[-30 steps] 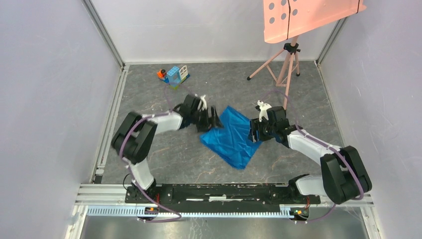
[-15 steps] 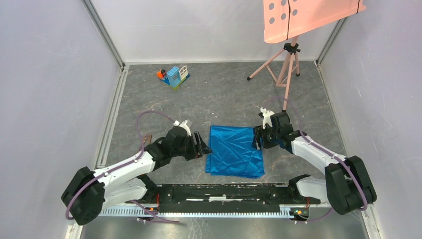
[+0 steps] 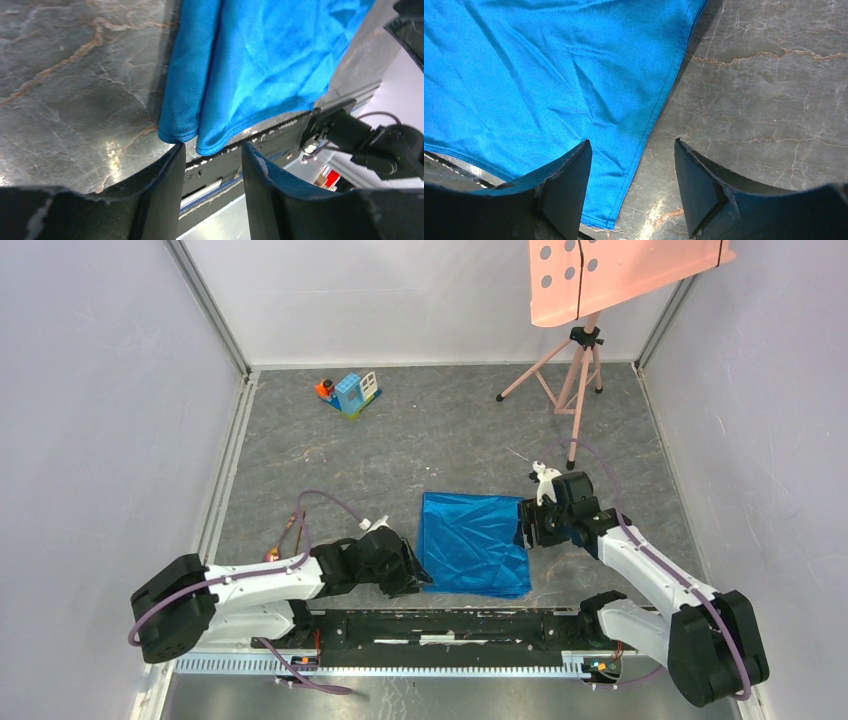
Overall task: Fold the napkin into a case and place the utensils inside
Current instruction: Smooth out the square-folded napkin at the center of the board, then pick up the top corner of the square-folded napkin from the center of the board.
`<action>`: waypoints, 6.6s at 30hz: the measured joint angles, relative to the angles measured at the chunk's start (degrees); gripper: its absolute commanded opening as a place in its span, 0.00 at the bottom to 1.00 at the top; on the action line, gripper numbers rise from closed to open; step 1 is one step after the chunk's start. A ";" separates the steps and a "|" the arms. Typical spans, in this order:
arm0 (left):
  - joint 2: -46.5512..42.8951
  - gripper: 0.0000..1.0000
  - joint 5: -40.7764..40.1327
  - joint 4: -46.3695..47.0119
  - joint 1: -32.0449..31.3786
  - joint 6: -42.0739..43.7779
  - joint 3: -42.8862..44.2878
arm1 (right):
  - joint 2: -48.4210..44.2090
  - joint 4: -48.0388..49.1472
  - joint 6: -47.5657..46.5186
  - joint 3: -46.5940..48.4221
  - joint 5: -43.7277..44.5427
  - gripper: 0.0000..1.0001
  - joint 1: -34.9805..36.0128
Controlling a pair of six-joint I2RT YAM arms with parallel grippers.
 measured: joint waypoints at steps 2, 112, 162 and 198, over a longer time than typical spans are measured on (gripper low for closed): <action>1.16 0.51 -1.68 -0.07 -0.52 -2.03 0.00 | -0.81 -0.59 -0.02 -0.02 0.13 0.68 0.00; 1.27 0.34 -2.62 -0.28 7.98 10.82 -1.55 | 45.75 46.01 18.23 20.37 -27.78 0.41 14.12; 12.09 0.35 8.90 8.87 9.94 17.46 2.54 | -4.26 0.24 12.94 -7.80 -12.63 0.55 0.46; 2.89 0.38 9.46 6.23 9.94 17.49 0.09 | -12.76 -3.61 17.11 -12.41 -17.14 0.36 0.46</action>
